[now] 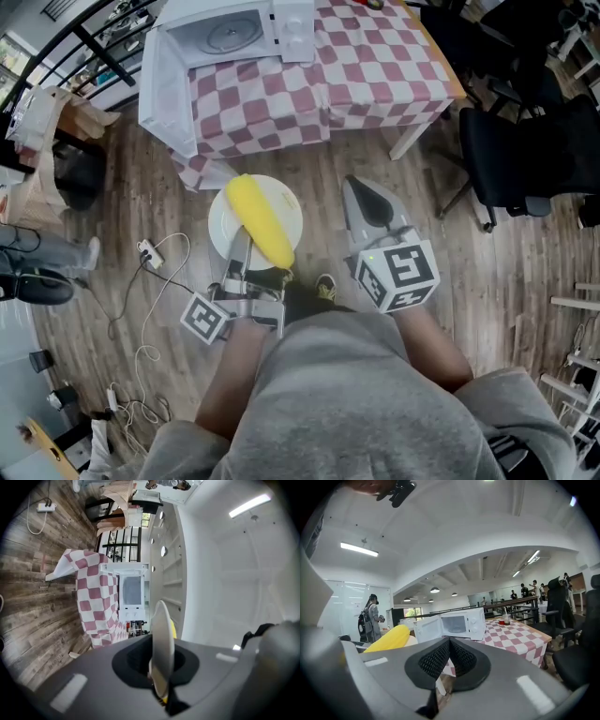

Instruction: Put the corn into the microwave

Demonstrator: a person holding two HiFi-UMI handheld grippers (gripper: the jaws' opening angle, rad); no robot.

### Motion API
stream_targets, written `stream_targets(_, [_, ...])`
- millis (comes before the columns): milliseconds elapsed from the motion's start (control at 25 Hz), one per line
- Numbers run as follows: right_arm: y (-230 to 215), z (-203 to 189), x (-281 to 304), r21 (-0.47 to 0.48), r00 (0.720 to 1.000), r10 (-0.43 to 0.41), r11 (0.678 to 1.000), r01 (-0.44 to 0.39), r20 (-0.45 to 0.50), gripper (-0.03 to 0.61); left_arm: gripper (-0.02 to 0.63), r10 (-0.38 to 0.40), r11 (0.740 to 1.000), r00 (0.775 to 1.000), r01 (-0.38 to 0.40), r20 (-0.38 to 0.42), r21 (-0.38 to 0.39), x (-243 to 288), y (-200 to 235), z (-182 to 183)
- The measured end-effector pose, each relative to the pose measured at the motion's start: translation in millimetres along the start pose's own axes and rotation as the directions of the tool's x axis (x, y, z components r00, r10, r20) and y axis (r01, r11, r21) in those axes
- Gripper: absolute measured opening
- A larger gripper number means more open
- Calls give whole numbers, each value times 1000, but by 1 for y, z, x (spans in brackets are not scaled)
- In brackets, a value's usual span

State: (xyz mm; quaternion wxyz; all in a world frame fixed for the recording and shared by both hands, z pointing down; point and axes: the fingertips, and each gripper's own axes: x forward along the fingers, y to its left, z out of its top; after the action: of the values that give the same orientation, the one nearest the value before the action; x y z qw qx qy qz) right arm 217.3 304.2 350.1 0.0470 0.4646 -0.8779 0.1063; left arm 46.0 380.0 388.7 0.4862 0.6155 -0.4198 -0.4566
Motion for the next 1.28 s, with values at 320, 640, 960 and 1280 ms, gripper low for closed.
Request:
stream_targets(320, [-3,8,20,9,999,-29,1000,29,28,-2,12,11,999,998,-13,62,32,34,2,4])
stream_targets(640, [-6,19,63,15,998,-47,999,46,35,-2,12,29,999,996,-33,81,42,75,16,30])
stream_targets(960, [-6,24,123,14,999,-22,1000,21,28,-2,12,36,998,996,-40,78,46,116,27,65])
stream_targets(1280, [-16,37,174,-1,1000,-10,1000,10,20,-2,12,44,997,997,-48,67,63,156,36,101])
